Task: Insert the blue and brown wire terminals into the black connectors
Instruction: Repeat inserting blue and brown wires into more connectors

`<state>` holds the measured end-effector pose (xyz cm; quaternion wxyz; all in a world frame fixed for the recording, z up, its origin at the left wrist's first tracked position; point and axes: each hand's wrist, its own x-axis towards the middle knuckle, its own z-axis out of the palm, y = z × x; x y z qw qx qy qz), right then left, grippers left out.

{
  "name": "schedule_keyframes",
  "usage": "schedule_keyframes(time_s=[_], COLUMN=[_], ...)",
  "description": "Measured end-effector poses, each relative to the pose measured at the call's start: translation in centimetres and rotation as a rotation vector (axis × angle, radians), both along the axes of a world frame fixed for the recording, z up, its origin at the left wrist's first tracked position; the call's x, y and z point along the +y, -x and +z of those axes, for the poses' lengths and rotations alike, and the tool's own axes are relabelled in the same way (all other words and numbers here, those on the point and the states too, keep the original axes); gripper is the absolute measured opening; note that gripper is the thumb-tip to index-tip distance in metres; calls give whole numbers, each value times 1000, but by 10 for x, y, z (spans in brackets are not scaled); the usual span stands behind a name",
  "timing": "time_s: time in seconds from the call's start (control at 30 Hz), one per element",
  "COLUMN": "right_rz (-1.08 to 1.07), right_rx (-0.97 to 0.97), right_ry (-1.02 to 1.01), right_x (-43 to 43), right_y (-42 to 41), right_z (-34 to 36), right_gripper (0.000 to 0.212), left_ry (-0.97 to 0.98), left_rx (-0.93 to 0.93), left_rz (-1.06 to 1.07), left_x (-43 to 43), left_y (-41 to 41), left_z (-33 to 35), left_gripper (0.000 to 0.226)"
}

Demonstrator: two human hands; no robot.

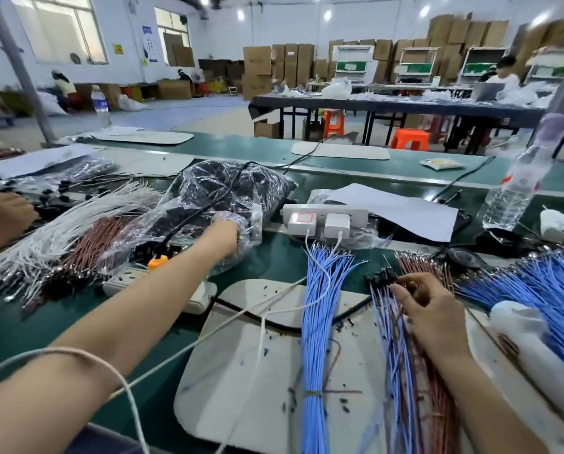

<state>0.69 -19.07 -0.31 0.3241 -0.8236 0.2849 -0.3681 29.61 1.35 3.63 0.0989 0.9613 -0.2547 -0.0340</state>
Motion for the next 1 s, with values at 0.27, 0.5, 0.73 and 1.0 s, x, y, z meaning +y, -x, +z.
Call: schedule_keyframes(time_s=[0.27, 0.5, 0.73, 1.0], right_rz=[-68, -36, -20, -13], right_rx=[19, 53, 50, 65], right_ry=[59, 130, 132, 132], right_x=[2, 0, 2, 0], right_y=[1, -1, 1, 0], right_z=[1, -3, -1, -3], right_gripper=[51, 41, 31, 30], left_ry=[-185, -19, 80, -22], left_rx=[-38, 32, 9, -74], left_rz=[43, -246, -371, -305], left_x=[7, -31, -94, -88], left_y=[5, 82, 137, 120], left_z=[16, 77, 18, -1], left_gripper=[7, 25, 25, 19])
